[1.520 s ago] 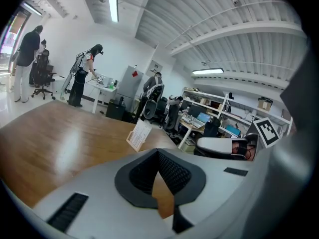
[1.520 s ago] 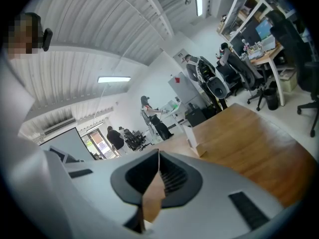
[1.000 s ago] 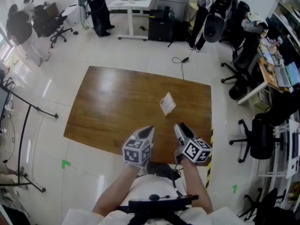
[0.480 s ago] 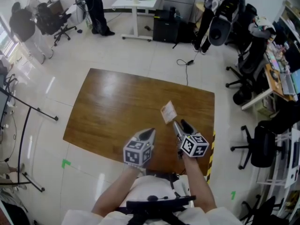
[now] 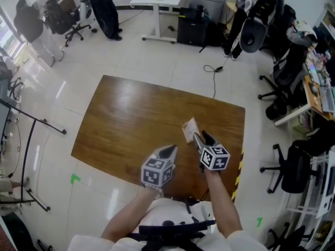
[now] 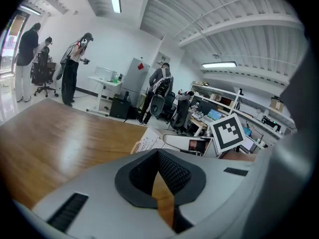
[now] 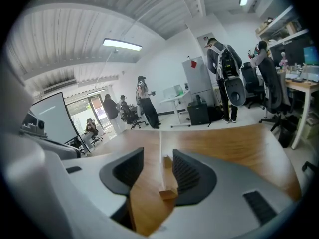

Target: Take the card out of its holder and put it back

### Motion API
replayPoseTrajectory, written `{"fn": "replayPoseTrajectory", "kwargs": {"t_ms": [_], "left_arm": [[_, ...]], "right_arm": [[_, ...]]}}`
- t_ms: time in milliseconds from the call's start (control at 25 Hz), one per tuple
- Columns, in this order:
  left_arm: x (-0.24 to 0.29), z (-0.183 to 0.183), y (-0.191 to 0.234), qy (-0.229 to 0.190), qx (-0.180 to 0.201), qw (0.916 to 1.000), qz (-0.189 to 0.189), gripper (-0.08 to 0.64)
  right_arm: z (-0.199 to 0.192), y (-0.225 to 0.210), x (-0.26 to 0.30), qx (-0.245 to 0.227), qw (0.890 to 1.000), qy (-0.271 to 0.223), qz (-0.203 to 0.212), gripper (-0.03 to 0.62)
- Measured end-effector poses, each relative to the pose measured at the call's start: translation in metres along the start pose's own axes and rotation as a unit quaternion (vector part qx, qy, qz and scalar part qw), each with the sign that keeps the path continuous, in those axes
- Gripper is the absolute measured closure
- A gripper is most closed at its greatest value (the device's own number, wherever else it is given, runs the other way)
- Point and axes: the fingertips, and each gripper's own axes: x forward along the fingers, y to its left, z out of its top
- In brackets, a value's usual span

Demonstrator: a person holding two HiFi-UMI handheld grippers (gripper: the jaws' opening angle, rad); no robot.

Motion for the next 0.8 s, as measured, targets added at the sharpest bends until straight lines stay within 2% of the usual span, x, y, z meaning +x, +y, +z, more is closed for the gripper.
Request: {"fn": "replayPoseTrajectory", "kwargs": {"t_ms": [560, 600, 640, 800], "left_arm": [[0.023, -0.011, 0.014, 0.029, -0.011, 0.9995, 0.012, 0.563], [0.025, -0.011, 0.014, 0.030, -0.011, 0.9994, 0.012, 0.563], [0.026, -0.012, 0.014, 0.031, -0.012, 0.9994, 0.012, 0.564], [0.028, -0.014, 0.017, 0.034, -0.015, 0.9992, 0.011, 0.565]], "right_arm": [[-0.015, -0.008, 0.049, -0.004, 0.999, 0.032, 0.004, 0.382], [-0.016, -0.008, 0.051, -0.005, 0.999, 0.033, 0.004, 0.385], [-0.016, -0.008, 0.053, -0.006, 0.999, 0.034, 0.003, 0.420], [-0.020, -0.008, 0.061, -0.007, 0.999, 0.041, -0.001, 0.431]]}}
